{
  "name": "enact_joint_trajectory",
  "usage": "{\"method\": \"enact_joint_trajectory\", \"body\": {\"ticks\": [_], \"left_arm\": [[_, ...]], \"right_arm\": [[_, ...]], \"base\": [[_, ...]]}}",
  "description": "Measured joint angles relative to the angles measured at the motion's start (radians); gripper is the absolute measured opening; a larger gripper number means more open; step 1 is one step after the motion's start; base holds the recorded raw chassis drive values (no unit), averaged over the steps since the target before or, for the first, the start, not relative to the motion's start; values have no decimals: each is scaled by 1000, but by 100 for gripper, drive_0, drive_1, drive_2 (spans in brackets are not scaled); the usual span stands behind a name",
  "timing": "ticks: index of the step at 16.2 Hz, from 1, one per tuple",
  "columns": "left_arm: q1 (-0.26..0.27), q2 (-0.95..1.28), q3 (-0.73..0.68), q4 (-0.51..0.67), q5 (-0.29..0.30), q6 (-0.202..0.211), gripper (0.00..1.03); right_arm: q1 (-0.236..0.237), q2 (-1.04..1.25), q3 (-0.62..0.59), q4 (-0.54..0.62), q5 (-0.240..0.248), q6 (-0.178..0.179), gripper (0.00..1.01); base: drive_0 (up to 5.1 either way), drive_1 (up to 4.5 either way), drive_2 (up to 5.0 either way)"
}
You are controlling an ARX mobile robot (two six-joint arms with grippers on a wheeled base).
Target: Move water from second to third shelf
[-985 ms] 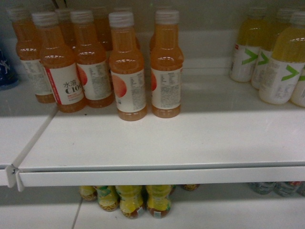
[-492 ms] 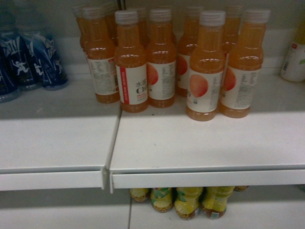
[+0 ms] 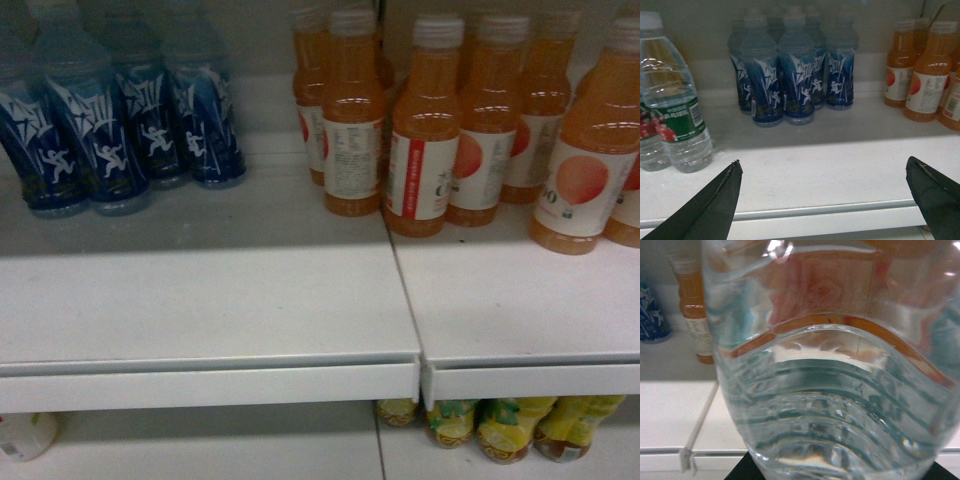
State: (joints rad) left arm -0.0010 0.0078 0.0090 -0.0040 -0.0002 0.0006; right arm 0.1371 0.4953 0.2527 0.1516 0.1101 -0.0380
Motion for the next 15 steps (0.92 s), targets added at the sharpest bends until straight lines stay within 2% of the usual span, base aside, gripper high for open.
{"method": "enact_joint_trajectory", "body": {"ticks": [15], "left_arm": [[0,0,0,1,-1,0,98]], "right_arm": [[0,2,0,-3,0,0,38]], "base": [[-502,239,239]]}}
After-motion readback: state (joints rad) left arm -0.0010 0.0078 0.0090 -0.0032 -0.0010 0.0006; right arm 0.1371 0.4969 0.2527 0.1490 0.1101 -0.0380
